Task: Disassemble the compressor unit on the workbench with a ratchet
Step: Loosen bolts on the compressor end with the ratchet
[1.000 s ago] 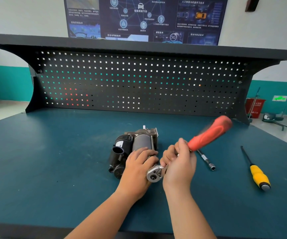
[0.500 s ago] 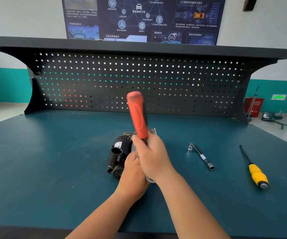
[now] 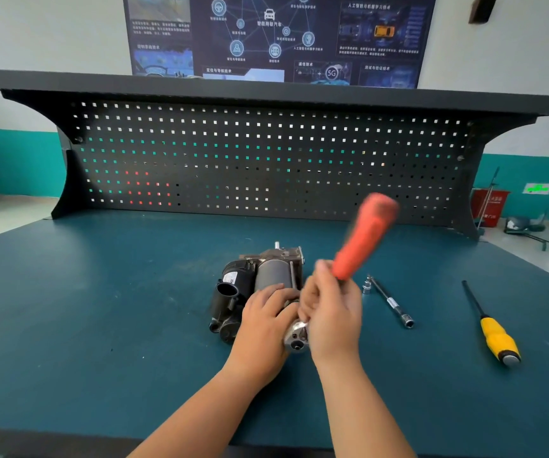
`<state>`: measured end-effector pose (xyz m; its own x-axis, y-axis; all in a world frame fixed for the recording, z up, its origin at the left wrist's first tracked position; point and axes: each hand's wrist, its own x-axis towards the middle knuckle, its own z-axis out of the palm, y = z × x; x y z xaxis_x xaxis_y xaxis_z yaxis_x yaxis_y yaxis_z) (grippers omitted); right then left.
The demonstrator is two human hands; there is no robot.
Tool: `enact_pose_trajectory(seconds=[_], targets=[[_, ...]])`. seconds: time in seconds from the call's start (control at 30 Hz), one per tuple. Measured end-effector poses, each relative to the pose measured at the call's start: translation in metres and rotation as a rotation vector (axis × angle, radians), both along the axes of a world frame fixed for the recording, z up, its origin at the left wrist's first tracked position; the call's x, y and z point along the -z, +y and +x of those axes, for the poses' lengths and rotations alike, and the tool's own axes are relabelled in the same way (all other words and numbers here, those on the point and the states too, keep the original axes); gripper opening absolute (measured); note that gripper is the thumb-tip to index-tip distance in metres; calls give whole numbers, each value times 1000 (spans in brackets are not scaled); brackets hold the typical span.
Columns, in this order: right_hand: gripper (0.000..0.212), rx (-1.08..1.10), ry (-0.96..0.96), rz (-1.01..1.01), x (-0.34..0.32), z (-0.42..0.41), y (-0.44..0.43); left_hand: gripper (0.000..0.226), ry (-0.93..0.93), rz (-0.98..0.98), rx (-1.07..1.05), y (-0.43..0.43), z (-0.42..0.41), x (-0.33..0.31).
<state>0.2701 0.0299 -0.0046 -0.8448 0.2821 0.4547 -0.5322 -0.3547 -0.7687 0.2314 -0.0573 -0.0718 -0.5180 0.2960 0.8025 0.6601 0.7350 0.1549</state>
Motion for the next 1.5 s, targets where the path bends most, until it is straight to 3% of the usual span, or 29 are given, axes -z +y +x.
enact_pose_trajectory(seconds=[0.07, 0.17, 0.27, 0.33, 0.5, 0.6, 0.73, 0.8, 0.87, 0.9, 0.97, 1.07, 1.17, 1.27, 1.4, 1.5], targets=[[56, 21, -23, -268, 6, 4, 6, 26, 31, -16, 42, -2, 1, -3], [47, 53, -119, -573, 17, 9, 16, 14, 56, -10, 48, 0, 2, -5], [38, 46, -193, -703, 21, 9, 20, 19, 38, -13, 42, 0, 1, -5], [39, 47, -198, -684, 19, 6, 19, 20, 38, -15, 58, -1, 2, -5], [46, -9, -148, -451, 1, 3, 17, 15, 61, 14, 52, -1, 0, -5], [52, -60, -119, -245, -5, -1, 15, 28, 68, 1, 47, -1, 1, -4], [50, -92, -87, 160, -12, -10, 9, 29, 83, 27, 51, 1, -2, -1], [35, -73, -75, 417, -17, -14, 2, 20, 98, 8, 45, 1, -3, 0], [28, -82, -53, 629, -23, -15, -5, 35, 51, -39, -31, 0, -1, 1], [29, -98, -54, 674, -25, -15, -8, 41, 24, -46, -45, -1, -2, 1], [37, -131, -77, 622, -25, -14, -7, 25, 2, 28, 76, -3, -2, -2], [42, -145, -124, 420, -23, -11, 1, 29, -145, 208, 251, -12, 1, -4], [42, -138, -132, 300, -22, -7, 4, 39, -254, 463, 252, -26, 11, -1], [42, -122, -122, 302, -19, -4, 2, 7, -531, 785, 300, -26, 25, -1], [41, -124, -118, 352, -18, -4, -2, 41, -1117, 766, 405, -11, 34, -9], [42, -127, -130, 376, -19, -4, -3, 54, -1326, 941, 570, -3, 33, -17]])
